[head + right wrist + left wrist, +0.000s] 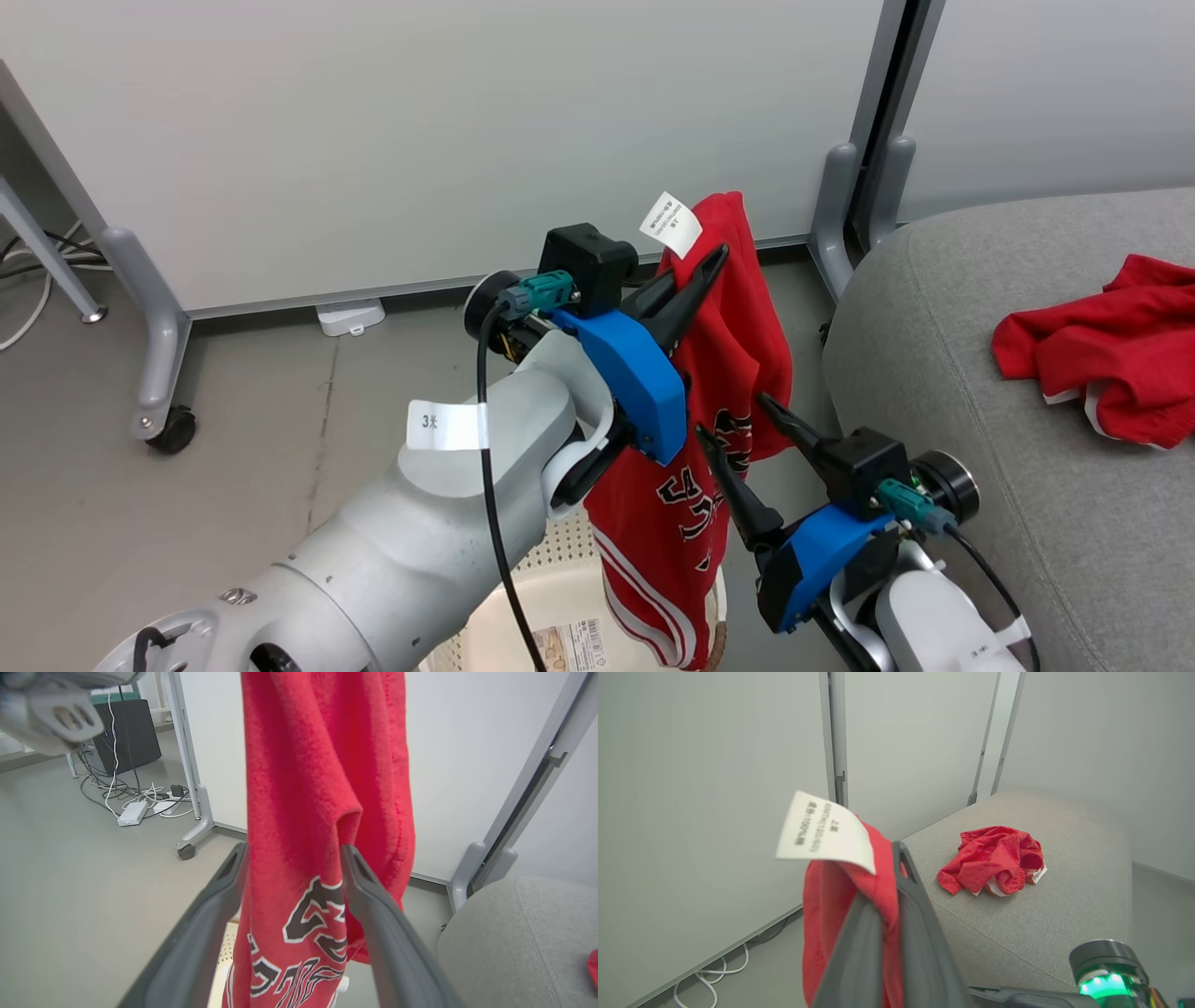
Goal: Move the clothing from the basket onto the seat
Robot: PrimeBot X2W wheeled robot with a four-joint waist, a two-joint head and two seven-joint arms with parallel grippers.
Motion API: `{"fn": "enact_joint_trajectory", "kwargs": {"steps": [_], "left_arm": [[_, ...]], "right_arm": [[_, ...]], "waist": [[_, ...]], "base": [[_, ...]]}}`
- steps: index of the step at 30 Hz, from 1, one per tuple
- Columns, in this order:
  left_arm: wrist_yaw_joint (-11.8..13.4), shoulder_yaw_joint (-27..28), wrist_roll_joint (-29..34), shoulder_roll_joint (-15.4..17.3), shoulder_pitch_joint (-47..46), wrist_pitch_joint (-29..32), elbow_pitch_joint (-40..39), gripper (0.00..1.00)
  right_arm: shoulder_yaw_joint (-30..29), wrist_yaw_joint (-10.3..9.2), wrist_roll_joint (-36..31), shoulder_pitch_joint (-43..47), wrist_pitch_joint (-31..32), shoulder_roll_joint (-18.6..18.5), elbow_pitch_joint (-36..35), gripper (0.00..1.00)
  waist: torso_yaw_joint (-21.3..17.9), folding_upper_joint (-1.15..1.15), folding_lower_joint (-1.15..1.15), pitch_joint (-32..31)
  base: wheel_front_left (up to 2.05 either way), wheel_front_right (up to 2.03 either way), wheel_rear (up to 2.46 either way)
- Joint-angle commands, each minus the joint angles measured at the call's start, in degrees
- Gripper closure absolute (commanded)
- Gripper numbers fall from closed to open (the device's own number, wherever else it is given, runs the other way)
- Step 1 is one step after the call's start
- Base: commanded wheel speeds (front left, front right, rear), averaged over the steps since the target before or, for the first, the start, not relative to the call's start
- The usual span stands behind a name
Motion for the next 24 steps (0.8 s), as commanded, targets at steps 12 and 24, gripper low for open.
{"fn": "enact_joint_trajectory", "kwargs": {"steps": [12,24], "left_arm": [[0.5,-1.5,-1.5,0.0,-0.9,-0.5,-1.1,1.0],[0.6,-1.8,-1.6,0.0,-1.4,-0.4,-1.6,1.0]], "right_arm": [[4.0,0.01,2.0,-8.4,-2.4,0.2,12.5,0.0],[8.6,0.01,6.3,-16.5,-6.6,0.5,23.7,0.0]], "waist": [[0.5,0.0,0.0,0.1],[1.0,0.0,0.0,0.6]], "base": [[0.0,0.0,0.0],[0.0,0.0,0.0]]}}
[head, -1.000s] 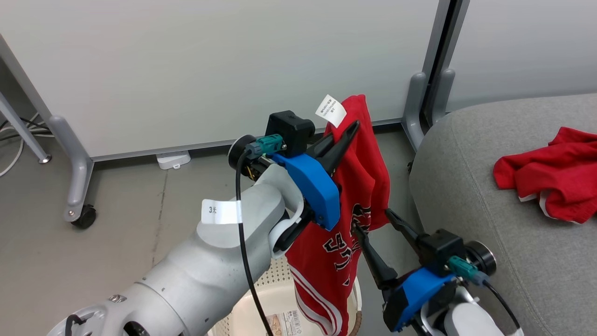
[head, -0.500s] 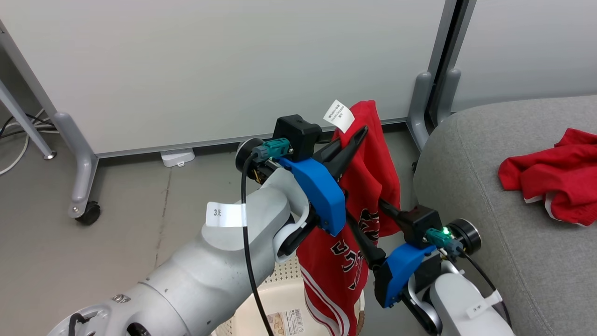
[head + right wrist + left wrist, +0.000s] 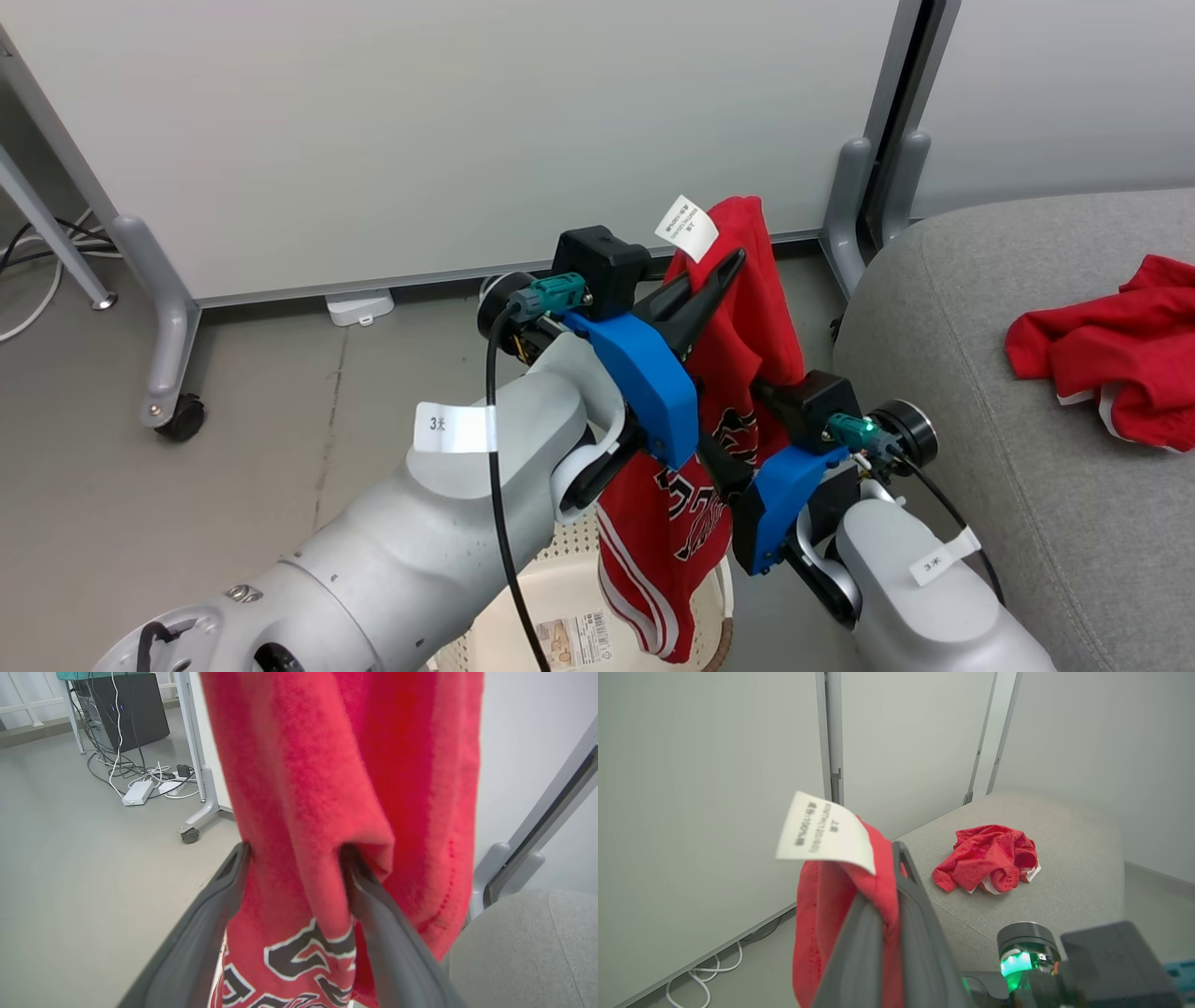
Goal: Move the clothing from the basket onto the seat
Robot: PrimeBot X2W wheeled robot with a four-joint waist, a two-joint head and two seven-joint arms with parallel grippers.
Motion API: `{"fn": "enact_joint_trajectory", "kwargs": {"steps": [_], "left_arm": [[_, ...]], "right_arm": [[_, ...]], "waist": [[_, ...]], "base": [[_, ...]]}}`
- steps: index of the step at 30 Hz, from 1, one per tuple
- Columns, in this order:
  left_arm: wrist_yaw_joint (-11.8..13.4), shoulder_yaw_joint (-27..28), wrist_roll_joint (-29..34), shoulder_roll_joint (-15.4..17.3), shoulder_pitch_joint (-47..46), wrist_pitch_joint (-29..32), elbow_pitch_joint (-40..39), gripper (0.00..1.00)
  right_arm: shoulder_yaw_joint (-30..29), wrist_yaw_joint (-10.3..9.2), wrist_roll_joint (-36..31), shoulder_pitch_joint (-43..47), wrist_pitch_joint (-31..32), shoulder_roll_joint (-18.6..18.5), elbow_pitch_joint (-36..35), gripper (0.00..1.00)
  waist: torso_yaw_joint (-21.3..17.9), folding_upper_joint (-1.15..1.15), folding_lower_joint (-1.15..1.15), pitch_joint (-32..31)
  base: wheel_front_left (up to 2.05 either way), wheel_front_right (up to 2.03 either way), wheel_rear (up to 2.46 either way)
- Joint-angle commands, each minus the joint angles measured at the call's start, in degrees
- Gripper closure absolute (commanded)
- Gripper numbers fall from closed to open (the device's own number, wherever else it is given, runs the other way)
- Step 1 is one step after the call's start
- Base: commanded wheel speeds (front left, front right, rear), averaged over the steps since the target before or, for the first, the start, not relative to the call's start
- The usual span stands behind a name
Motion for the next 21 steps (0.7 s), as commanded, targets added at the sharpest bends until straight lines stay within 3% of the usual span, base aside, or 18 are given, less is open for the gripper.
{"fn": "enact_joint_trajectory", "kwargs": {"steps": [1,11,12,13,21], "left_arm": [[0.3,-0.2,0.0,0.0,-1.0,-0.3,-0.2,1.0],[0.3,-0.5,0.0,0.0,-1.2,-0.3,-0.5,1.0],[0.3,-0.5,0.0,0.0,-1.2,-0.3,-0.5,1.0],[0.4,-0.5,0.0,0.0,-1.2,-0.3,-0.5,1.0],[0.4,-0.6,0.3,0.0,-1.1,-0.3,0.1,1.0]], "right_arm": [[0.6,0.01,0.8,-1.4,-0.7,0.1,1.0,0.0],[3.3,0.01,5.5,-5.1,-2.9,0.1,6.3,0.0],[3.5,0.01,5.9,-5.4,-3.1,0.1,6.7,0.69],[3.7,0.01,6.3,-5.7,-3.2,0.1,7.1,1.0],[5.6,0.01,8.3,-6.6,-4.2,0.1,9.1,1.0]], "waist": [[0.1,0.0,0.0,0.1],[0.5,0.0,0.0,0.4],[0.5,0.0,0.0,0.4],[0.5,0.0,0.0,0.4],[0.1,0.0,0.0,0.2]], "base": [[0.0,0.0,0.0],[0.0,0.0,0.0],[0.0,0.0,0.0],[0.0,0.0,0.0],[0.0,0.0,0.0]]}}
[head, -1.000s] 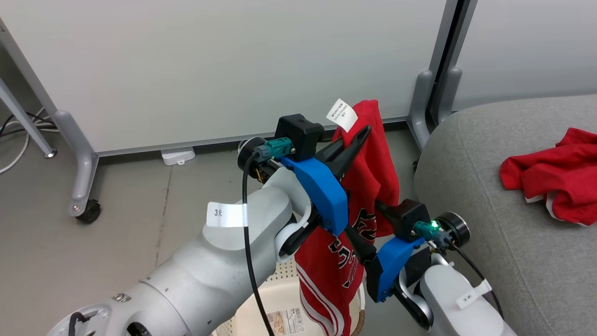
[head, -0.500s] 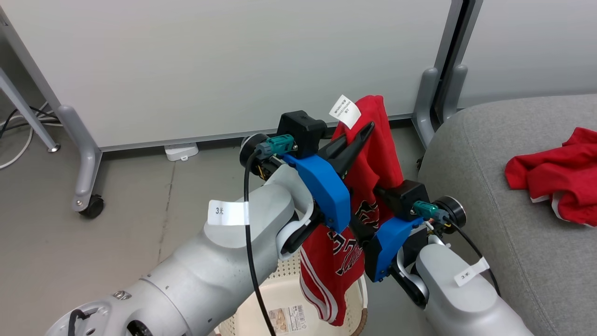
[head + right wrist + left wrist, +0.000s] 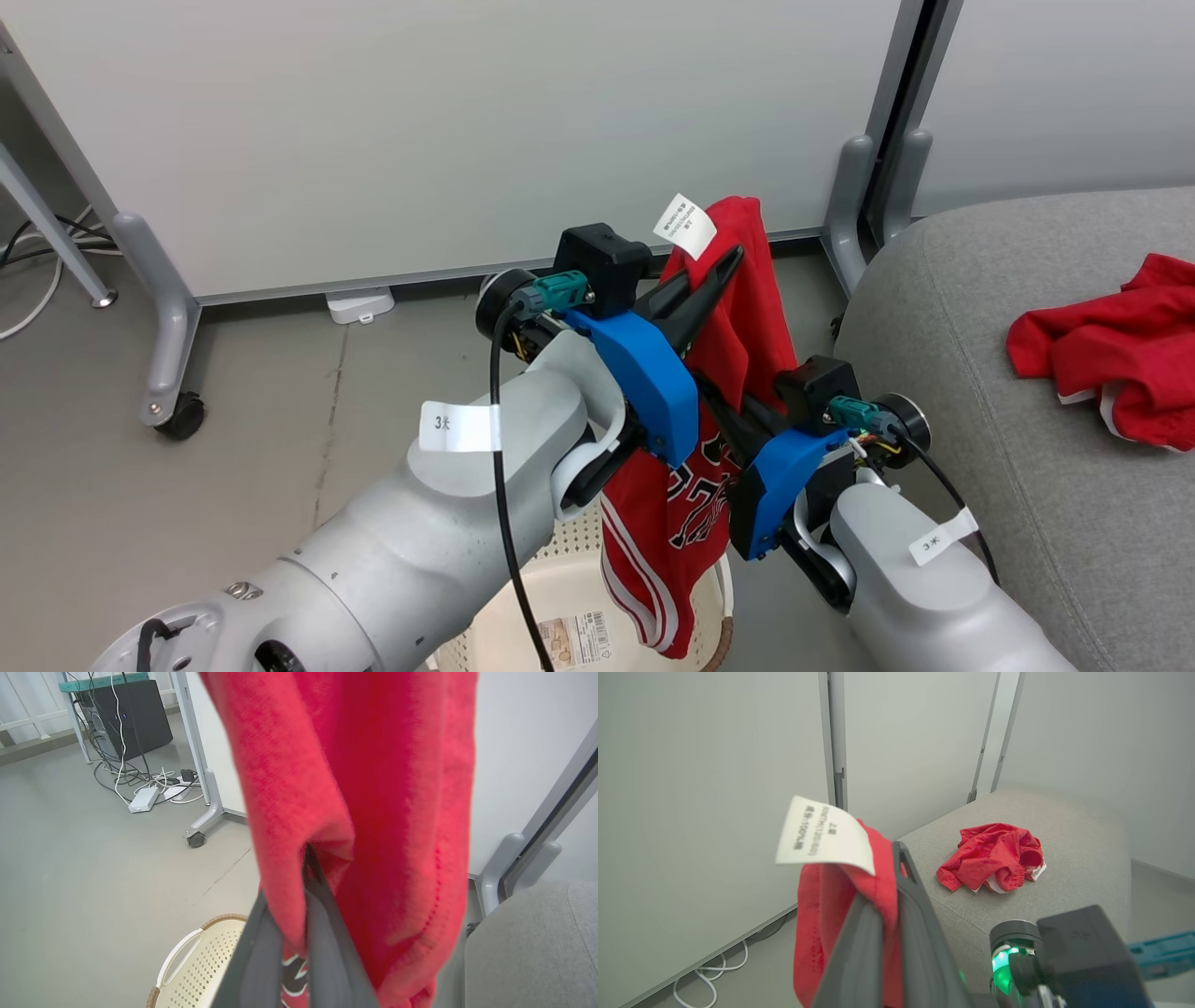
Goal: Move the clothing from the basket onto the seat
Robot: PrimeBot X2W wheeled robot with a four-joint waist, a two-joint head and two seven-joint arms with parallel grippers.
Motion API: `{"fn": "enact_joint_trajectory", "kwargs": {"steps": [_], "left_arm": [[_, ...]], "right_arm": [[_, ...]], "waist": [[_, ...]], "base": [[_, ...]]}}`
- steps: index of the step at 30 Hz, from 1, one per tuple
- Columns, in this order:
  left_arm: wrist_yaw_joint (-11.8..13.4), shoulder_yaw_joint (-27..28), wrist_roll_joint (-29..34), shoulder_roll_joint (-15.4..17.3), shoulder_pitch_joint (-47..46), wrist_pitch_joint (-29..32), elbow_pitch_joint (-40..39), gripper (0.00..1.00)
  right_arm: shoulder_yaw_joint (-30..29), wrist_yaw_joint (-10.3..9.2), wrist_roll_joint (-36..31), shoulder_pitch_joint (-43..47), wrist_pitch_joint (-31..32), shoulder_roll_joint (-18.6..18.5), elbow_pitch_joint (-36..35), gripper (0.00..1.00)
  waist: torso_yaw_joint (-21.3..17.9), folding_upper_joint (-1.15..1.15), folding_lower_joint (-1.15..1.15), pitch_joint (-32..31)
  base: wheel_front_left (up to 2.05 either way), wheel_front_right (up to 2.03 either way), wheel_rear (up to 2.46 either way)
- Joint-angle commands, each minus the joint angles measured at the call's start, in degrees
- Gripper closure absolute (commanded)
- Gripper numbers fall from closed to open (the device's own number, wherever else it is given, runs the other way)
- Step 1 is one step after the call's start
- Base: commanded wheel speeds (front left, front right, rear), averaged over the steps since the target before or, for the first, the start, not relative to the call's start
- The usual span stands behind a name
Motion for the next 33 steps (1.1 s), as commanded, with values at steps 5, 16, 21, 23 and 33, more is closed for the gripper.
{"fn": "enact_joint_trajectory", "kwargs": {"steps": [5,16,21,23,33], "left_arm": [[0.2,0.1,0.4,0.0,-0.5,-0.3,0.4,1.0],[0.1,0.0,0.3,0.0,-0.3,-0.3,0.9,1.0],[0.0,0.2,0.4,0.0,-0.3,-0.3,1.0,1.0],[0.1,0.3,0.5,0.0,-0.1,-0.3,1.1,1.0],[0.5,0.9,1.9,0.0,0.8,-0.3,1.5,0.0]], "right_arm": [[1.1,0.01,1.3,-1.0,-0.6,0.1,0.8,1.0],[3.2,0.01,3.2,-1.6,-0.9,0.1,1.7,1.0],[3.9,0.01,3.8,-1.7,-1.0,0.1,2.0,1.0],[4.2,0.01,4.2,-1.6,-1.0,0.1,2.1,1.0],[4.8,0.01,5.1,-2.2,-1.1,0.1,2.4,1.0]], "waist": [[-0.4,0.0,0.0,-0.4],[-0.8,0.0,0.0,-0.7],[-0.9,0.0,0.0,-0.7],[-1.0,0.0,0.0,-0.8],[-1.3,0.0,0.0,-0.9]], "base": [[0.0,0.0,0.0],[0.0,0.0,0.0],[0.0,0.0,0.0],[0.0,0.0,0.0],[0.0,0.0,0.0]]}}
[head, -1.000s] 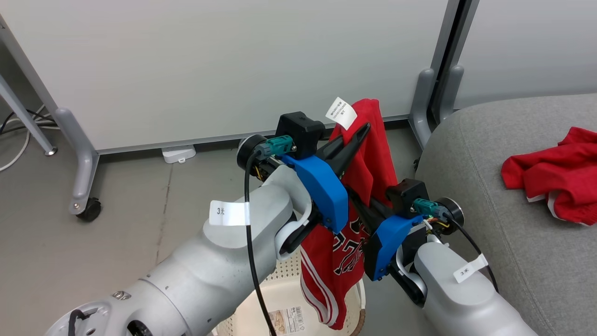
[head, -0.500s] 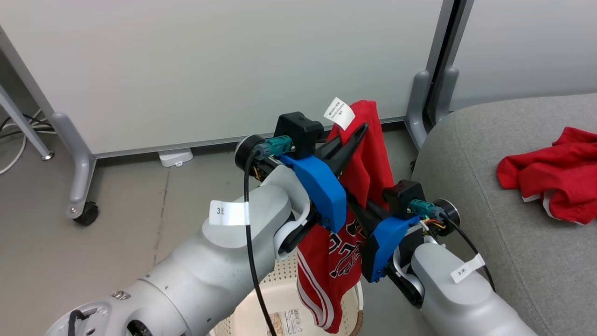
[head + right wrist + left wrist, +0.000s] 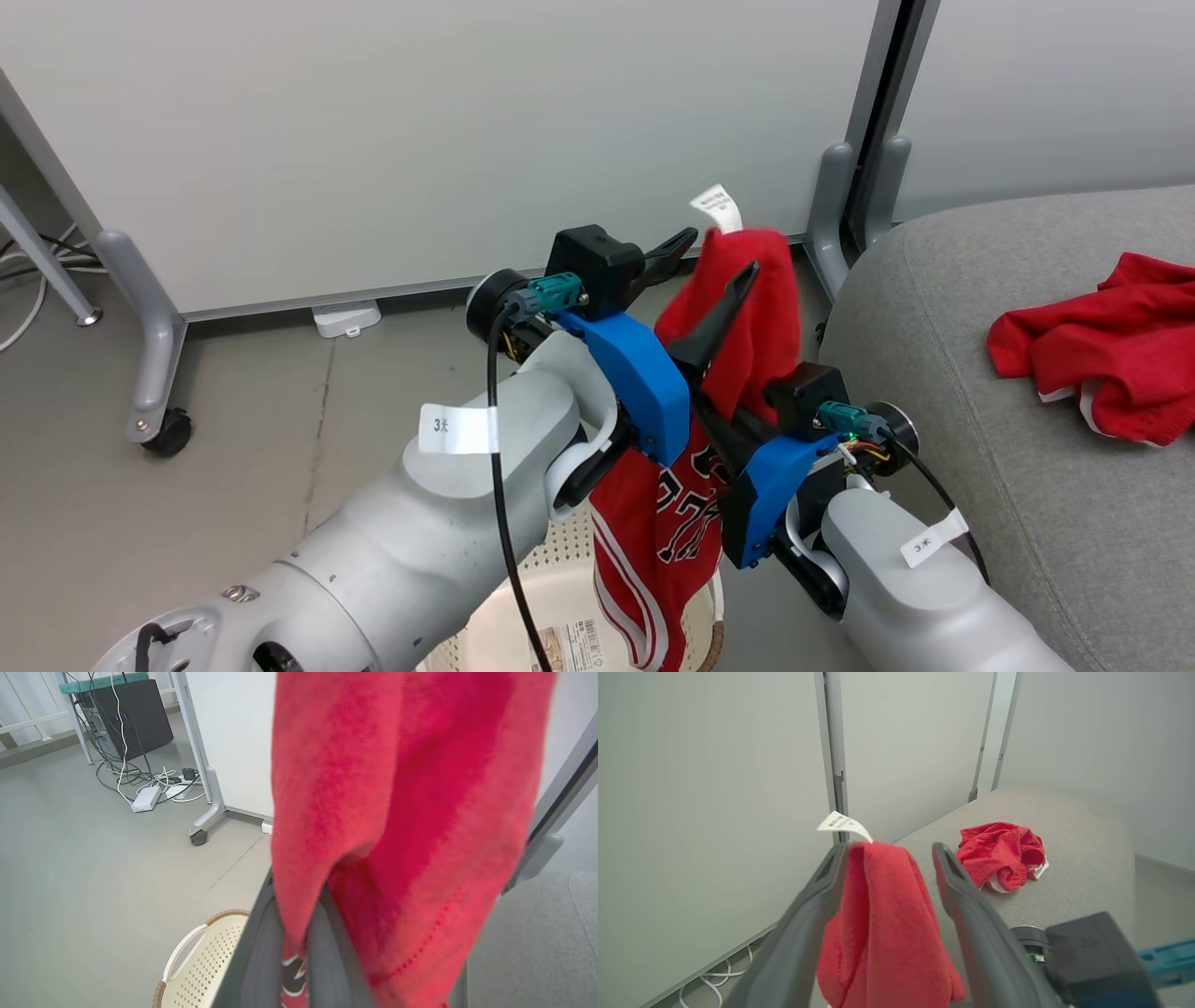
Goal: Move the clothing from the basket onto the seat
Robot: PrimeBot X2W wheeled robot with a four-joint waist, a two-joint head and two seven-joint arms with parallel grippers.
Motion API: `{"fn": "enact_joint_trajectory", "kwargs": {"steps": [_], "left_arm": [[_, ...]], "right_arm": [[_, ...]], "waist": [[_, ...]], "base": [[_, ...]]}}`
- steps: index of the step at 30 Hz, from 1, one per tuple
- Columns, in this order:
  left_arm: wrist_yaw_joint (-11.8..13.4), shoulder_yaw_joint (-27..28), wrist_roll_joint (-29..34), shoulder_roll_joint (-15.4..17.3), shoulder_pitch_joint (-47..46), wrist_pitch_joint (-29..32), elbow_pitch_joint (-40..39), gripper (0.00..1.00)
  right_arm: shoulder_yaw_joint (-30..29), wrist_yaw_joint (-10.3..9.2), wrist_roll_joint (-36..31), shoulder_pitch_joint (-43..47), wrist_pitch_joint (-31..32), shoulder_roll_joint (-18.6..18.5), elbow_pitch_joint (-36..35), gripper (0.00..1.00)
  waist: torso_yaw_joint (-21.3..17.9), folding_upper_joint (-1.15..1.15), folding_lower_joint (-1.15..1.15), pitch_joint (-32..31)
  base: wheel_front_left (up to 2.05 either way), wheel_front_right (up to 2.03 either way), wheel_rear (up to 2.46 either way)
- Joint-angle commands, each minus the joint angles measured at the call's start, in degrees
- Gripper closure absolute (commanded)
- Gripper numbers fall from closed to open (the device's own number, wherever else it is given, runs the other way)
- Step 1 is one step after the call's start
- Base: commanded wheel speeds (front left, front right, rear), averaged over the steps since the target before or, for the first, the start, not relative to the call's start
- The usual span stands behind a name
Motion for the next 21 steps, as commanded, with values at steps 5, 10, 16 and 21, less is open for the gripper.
{"fn": "enact_joint_trajectory", "kwargs": {"steps": [5,10,16,21], "left_arm": [[0.2,1.2,1.1,0.0,1.0,-0.3,0.0,0.0],[0.5,5.2,4.1,0.0,2.7,-0.3,-0.9,0.0],[0.4,14.5,12.1,1.2,8.9,-0.3,-4.0,0.0],[-0.1,21.4,19.3,3.0,15.7,-0.2,-8.1,0.0]], "right_arm": [[-0.3,0.01,0.0,-1.2,-0.3,0.1,0.1,1.0],[-0.7,0.01,-0.4,-0.9,-0.3,0.1,-0.7,1.0],[-1.8,0.01,-1.7,-0.5,-0.3,0.1,-1.4,1.0],[-2.8,0.01,-2.8,-0.2,-0.3,0.1,-2.1,1.0]], "waist": [[-0.1,0.0,0.0,-0.2],[-0.4,0.0,0.0,-0.4],[-0.4,0.0,0.0,-0.6],[-0.3,0.0,0.0,-0.5]], "base": [[0.0,0.0,0.0],[0.0,0.0,0.0],[0.0,0.0,0.0],[0.0,0.0,0.0]]}}
